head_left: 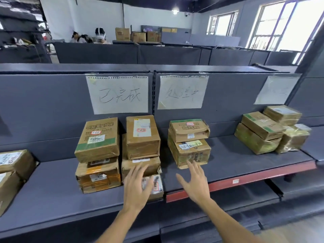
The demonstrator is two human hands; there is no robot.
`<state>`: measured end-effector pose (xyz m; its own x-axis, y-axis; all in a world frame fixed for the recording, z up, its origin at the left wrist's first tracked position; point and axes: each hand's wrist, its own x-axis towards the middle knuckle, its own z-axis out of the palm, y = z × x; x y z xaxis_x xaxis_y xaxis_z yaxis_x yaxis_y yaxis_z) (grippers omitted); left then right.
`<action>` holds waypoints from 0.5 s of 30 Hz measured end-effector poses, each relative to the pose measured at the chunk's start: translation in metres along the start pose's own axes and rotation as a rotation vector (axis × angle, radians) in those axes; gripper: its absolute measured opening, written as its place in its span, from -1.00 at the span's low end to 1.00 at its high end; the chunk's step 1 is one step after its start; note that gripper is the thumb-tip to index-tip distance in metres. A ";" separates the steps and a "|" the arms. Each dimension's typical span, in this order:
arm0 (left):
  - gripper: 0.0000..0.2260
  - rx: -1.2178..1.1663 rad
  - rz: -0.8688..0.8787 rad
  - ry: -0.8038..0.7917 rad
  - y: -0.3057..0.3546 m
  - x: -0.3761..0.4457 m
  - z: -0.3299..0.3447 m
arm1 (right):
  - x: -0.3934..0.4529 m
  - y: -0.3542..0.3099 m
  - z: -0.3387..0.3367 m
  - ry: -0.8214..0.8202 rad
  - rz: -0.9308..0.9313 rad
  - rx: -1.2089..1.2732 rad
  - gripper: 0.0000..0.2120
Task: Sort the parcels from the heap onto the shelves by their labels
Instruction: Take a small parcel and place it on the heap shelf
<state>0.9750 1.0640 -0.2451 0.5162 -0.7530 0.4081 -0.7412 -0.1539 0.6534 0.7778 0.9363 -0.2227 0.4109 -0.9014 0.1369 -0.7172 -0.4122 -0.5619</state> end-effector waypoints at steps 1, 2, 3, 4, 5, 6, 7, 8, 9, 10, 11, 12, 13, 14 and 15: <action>-0.48 -0.014 0.050 0.003 0.021 0.010 0.005 | 0.005 0.010 -0.021 0.033 0.009 -0.013 -0.24; -0.48 -0.017 0.102 0.010 0.043 0.020 0.012 | 0.010 0.022 -0.042 0.061 0.014 -0.030 -0.24; -0.47 -0.014 0.152 0.018 0.069 0.031 0.021 | 0.013 0.036 -0.066 0.081 0.020 -0.053 -0.25; -0.47 -0.003 0.180 0.025 0.085 0.043 0.026 | 0.018 0.044 -0.083 0.089 0.021 -0.080 -0.25; -0.47 0.009 0.212 0.021 0.111 0.054 0.037 | 0.018 0.061 -0.106 0.105 0.033 -0.105 -0.24; -0.47 0.011 0.255 0.012 0.140 0.063 0.051 | 0.017 0.083 -0.132 0.127 0.053 -0.127 -0.24; -0.47 0.003 0.294 0.001 0.170 0.071 0.066 | 0.015 0.104 -0.158 0.149 0.075 -0.146 -0.23; -0.46 -0.013 0.322 -0.014 0.202 0.077 0.081 | 0.014 0.127 -0.183 0.174 0.100 -0.161 -0.22; -0.44 -0.031 0.335 -0.034 0.234 0.082 0.096 | 0.012 0.150 -0.208 0.203 0.124 -0.169 -0.22; -0.42 -0.047 0.347 -0.041 0.267 0.085 0.112 | 0.008 0.172 -0.232 0.231 0.147 -0.170 -0.21; -0.40 -0.060 0.372 -0.037 0.298 0.087 0.129 | 0.004 0.192 -0.255 0.255 0.164 -0.172 -0.21; -0.39 -0.069 0.398 -0.038 0.328 0.088 0.146 | 0.000 0.212 -0.277 0.271 0.177 -0.180 -0.22; -0.38 -0.077 0.421 -0.046 0.358 0.086 0.163 | -0.007 0.232 -0.299 0.286 0.183 -0.195 -0.22; -0.37 -0.083 0.443 -0.062 0.385 0.084 0.181 | -0.012 0.252 -0.318 0.297 0.191 -0.211 -0.23; -0.36 -0.088 0.464 -0.083 0.409 0.081 0.199 | -0.018 0.271 -0.336 0.310 0.202 -0.223 -0.24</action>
<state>0.6281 0.8125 -0.0715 0.1005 -0.7785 0.6196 -0.8444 0.2627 0.4670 0.3869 0.7961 -0.1035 0.0855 -0.9500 0.3002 -0.8840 -0.2114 -0.4170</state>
